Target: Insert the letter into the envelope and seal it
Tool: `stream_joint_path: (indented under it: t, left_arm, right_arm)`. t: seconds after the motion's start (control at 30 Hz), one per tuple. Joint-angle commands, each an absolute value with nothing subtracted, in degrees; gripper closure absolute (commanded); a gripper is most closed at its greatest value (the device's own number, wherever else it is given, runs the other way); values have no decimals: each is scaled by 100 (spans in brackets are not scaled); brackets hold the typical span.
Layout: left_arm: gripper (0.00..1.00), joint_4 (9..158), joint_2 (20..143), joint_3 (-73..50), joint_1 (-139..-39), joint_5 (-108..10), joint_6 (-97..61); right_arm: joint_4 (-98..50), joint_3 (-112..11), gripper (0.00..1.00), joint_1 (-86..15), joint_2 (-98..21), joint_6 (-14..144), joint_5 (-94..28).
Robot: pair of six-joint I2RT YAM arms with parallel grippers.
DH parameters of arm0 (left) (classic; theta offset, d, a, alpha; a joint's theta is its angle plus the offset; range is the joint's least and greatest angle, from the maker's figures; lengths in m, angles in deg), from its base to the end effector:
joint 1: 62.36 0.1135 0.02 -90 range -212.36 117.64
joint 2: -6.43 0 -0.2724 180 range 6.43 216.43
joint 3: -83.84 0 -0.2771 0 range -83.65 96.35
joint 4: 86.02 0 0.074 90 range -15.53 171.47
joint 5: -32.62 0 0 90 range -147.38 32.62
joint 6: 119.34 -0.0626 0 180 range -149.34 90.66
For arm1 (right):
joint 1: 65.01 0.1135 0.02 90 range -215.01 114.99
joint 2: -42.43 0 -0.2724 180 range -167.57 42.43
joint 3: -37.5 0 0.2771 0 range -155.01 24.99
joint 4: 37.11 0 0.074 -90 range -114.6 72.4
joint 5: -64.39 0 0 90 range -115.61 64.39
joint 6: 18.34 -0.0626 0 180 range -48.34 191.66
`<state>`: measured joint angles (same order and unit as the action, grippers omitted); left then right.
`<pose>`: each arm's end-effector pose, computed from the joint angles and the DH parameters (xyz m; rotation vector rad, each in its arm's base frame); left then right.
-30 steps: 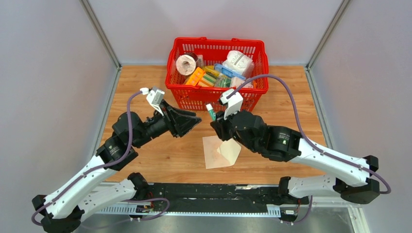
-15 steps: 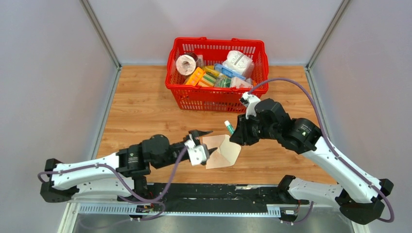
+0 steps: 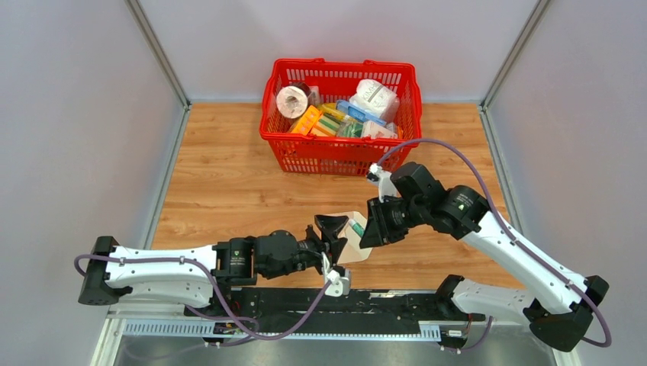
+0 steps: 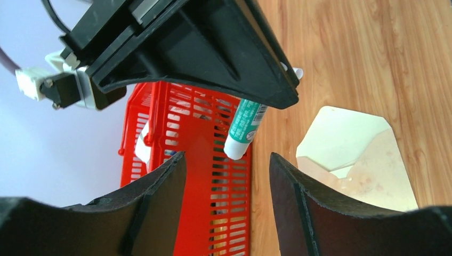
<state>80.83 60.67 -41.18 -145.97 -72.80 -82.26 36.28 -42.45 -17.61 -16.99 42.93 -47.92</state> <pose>0.0465 -0.2656 0.3093 1.5740 0.8350 -0.1456 0.1318 0.1784 0.3400 -0.6139 2.6330 0.9776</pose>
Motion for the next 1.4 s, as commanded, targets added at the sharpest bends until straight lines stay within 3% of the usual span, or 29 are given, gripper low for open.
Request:
stream_joint_path:
  t: [0.0, 0.33, 0.97, 1.37]
  left_arm:
    - [35, 8017, 6074, -4147, -14735, -7021, -8453]
    - [35, 7708, 5996, -4322, -14867, -6538, -8023]
    - [36, 8455, 6004, -4533, -14858, -6819, -7733]
    - [44, 8604, 6145, -4516, -14717, -6757, -7610]
  right_arm:
    - [3780, -4330, 100, -1799, -1777, 4327, -5294]
    - [3894, -4400, 100, -1799, -2006, 4397, -5910]
    - [3806, -4216, 100, -1799, -2076, 4424, -6340]
    - [3771, -4154, 100, -1781, -2111, 4424, -6613]
